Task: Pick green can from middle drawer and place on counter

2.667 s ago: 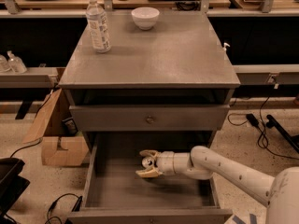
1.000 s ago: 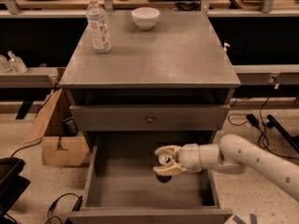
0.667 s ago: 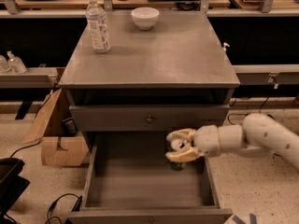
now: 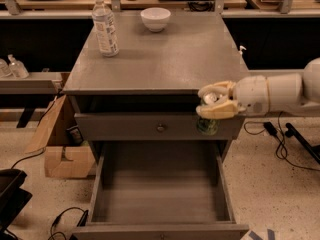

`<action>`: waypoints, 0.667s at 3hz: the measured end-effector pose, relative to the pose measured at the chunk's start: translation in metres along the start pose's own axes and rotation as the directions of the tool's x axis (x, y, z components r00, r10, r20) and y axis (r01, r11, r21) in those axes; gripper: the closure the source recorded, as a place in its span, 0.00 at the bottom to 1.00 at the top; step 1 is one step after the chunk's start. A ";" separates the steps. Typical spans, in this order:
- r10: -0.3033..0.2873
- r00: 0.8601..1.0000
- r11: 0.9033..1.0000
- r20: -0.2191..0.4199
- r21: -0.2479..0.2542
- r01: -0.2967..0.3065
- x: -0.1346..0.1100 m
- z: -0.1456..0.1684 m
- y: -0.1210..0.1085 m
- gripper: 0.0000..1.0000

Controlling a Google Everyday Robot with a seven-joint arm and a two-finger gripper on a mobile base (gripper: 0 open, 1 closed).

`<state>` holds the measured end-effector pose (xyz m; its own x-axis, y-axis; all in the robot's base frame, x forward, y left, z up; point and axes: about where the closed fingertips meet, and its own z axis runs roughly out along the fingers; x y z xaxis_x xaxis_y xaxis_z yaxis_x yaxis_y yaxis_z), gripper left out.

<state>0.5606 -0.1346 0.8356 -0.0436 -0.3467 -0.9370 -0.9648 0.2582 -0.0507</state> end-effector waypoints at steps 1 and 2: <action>0.024 0.999 0.994 0.036 0.103 -0.027 -0.082 -0.026 -0.061 1.00; 0.064 0.997 0.987 0.050 0.146 -0.071 -0.120 -0.016 -0.104 1.00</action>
Offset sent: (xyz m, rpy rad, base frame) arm 0.1572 0.0097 0.1666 0.0758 0.0207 -0.2357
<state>0.6622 -0.1338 0.9592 -0.0926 -0.2844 -0.9542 -0.9111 0.4107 -0.0340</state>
